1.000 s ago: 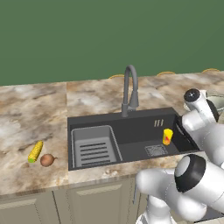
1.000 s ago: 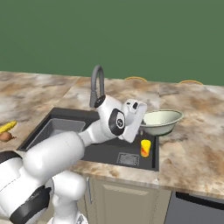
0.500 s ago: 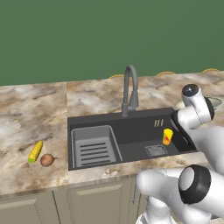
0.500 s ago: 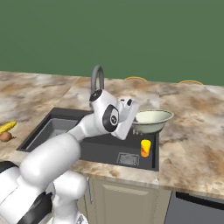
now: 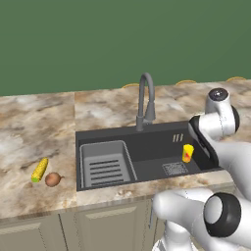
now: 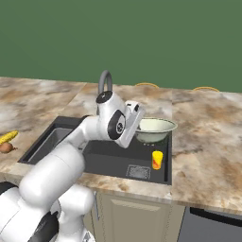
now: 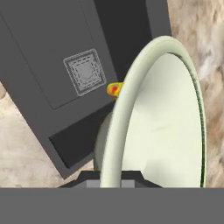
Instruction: Remove the onion and corn from the sink. Then move the bowl and cup from the counter to the sink for washing.
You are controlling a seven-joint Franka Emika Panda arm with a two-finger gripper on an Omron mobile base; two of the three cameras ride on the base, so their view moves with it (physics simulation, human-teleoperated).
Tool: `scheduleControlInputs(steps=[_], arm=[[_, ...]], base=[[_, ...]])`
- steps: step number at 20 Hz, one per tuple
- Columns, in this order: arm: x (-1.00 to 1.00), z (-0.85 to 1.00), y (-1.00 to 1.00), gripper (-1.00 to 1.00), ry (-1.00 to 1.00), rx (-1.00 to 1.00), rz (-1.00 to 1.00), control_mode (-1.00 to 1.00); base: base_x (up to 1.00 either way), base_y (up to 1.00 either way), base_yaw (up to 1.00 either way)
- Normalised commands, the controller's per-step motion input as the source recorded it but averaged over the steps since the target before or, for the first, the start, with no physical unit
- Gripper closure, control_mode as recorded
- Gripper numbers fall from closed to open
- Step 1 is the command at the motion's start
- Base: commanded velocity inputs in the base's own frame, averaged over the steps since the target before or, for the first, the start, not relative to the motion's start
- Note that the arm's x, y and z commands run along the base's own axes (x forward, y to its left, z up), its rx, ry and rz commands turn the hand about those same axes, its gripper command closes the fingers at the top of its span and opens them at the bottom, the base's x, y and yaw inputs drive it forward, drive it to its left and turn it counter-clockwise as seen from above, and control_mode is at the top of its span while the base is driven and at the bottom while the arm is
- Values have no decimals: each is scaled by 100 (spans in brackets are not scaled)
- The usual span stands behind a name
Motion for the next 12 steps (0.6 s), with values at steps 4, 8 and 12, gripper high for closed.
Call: scheduleControlInputs(steps=[4,8,12], arm=[[0,0,25,100,0,14,7,-100],[2,0,21,100,8,18,7,-100],[11,-2,21,100,21,23,6,-100]], base=[[0,0,0],[0,0,0],[0,0,0]])
